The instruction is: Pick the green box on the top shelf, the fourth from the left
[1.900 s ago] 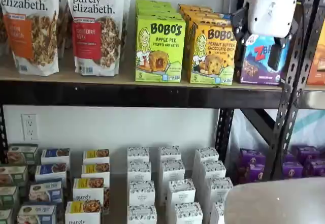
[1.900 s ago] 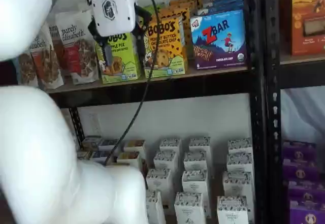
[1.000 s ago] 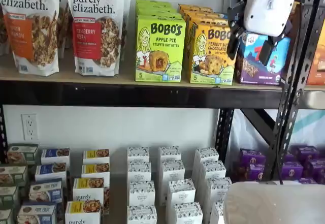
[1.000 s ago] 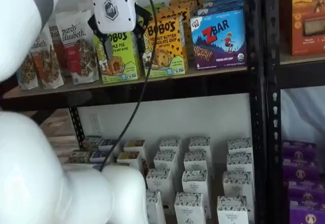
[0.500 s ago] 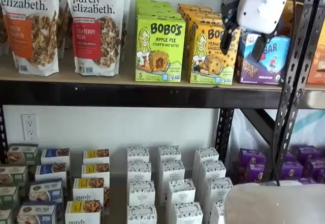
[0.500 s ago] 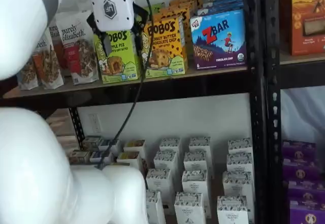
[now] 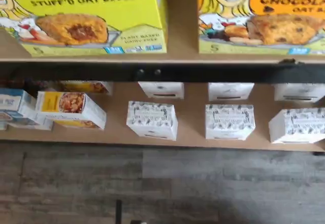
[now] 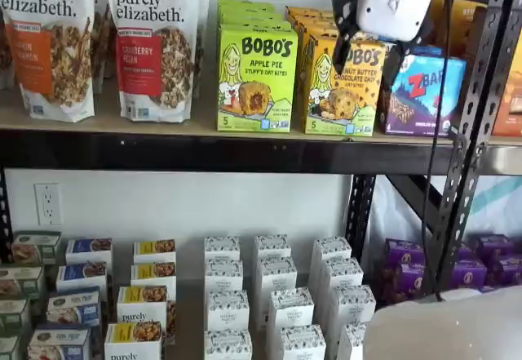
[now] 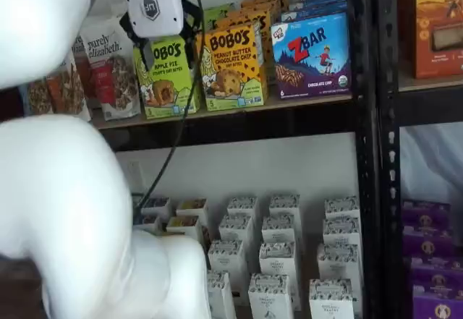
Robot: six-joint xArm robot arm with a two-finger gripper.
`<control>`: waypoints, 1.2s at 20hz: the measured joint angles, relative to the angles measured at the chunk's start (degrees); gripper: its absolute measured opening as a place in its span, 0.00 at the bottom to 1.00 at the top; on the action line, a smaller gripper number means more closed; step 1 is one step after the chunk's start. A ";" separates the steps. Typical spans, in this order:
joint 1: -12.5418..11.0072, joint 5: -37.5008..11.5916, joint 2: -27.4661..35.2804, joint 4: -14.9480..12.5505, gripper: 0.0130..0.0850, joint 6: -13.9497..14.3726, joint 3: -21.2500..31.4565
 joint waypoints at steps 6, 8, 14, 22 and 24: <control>2.64 -2.53 6.15 -1.14 1.00 2.28 -4.30; 3.23 -3.10 8.18 -1.33 1.00 2.84 -5.68; 5.32 -5.84 11.54 -2.44 1.00 4.61 -7.43; 6.00 -6.81 14.63 -2.12 1.00 5.27 -9.88; 5.96 -7.04 15.06 -1.80 1.00 5.22 -10.20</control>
